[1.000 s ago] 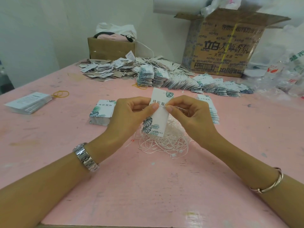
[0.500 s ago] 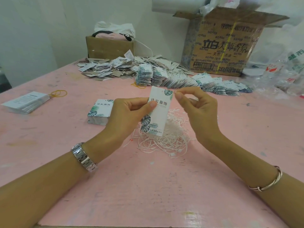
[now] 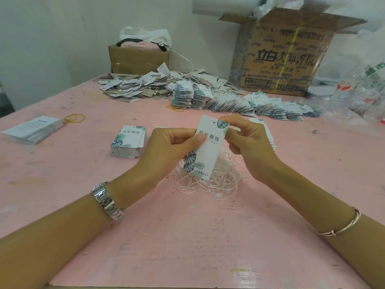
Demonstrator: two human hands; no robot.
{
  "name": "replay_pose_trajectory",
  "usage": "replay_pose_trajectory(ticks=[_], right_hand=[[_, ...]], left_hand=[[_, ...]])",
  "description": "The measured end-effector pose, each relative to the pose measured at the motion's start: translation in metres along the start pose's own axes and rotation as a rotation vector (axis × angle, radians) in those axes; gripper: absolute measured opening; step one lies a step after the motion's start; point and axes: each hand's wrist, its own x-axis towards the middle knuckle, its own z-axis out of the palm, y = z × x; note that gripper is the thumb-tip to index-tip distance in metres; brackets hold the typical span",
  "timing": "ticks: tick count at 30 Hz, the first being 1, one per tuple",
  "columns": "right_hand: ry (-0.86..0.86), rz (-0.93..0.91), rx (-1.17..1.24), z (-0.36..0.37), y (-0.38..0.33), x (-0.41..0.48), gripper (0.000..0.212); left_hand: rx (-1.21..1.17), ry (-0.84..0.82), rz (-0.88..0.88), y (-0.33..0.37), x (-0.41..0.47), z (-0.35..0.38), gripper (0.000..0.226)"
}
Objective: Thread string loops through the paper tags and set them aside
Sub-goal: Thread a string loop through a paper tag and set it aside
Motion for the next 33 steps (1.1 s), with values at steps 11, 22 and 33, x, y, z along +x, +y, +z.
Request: replay_pose_trajectory(ticks=[11,22,33], right_hand=[[0.009,0.074,-0.009,0.0014,-0.0007,-0.0015,0.017],[-0.106,0.010,-0.055,0.0059,-0.0023,-0.0055,0.014],[-0.139,0.028,-0.048,0.0035,0.0024,-0.0053,0.014]], left_hand=[[0.054,-0.015,-0.008,-0.0023,0.0004,0.0001,0.013],[0.259,0.054,0.130,-0.0019,-0.0028,0.0054,0.028],[0.557,0.140,0.453,0.0033,-0.0081,0.0055,0.010]])
